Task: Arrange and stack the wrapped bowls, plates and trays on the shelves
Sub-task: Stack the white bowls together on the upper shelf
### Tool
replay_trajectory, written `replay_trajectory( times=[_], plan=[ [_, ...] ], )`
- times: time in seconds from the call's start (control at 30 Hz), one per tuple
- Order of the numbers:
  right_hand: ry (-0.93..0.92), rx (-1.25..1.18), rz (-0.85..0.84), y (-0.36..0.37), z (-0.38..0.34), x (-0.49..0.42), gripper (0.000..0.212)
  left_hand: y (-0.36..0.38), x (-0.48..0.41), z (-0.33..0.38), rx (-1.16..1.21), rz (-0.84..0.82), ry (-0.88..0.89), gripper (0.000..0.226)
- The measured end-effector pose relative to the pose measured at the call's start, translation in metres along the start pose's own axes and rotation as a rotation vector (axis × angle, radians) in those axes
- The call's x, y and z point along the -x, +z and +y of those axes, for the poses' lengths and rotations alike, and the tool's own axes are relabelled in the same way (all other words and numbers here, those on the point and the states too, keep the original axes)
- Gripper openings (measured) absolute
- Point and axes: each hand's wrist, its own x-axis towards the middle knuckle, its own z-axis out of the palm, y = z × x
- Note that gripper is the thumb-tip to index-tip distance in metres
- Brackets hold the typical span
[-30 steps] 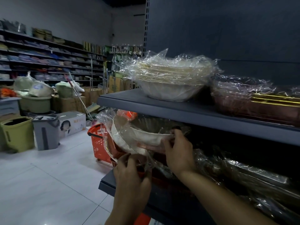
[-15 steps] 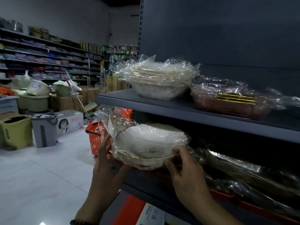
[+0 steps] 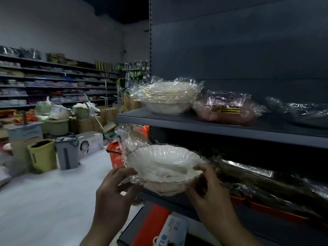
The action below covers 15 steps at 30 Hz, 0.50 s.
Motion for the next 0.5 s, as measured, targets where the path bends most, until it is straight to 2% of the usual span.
replay_trajectory(
  times=[0.13, 0.23, 0.3, 0.4, 0.5],
  plan=[
    [0.049, -0.12, 0.127, -0.01, -0.021, 0.006, 0.072, -0.023, 0.003, 0.032, -0.004, 0.033, 0.054, 0.049],
    [0.011, -0.123, 0.118, -0.02, -0.038, 0.007, 0.08, -0.037, 0.006, 0.052, 0.005, 0.056, 0.065, 0.045],
    [-0.09, -0.078, 0.096, -0.026, -0.047, 0.008, 0.067, -0.046, 0.006, 0.068, -0.002, 0.085, 0.085, 0.048],
    [-0.212, -0.049, 0.163, -0.03, -0.06, 0.008, 0.043, -0.058, 0.003, 0.092, 0.006, 0.125, 0.125, 0.042],
    [-0.282, -0.103, 0.234, -0.036, -0.075, 0.002, 0.038, -0.067, -0.005, 0.116, 0.037, 0.151, 0.136, 0.037]
  ],
)
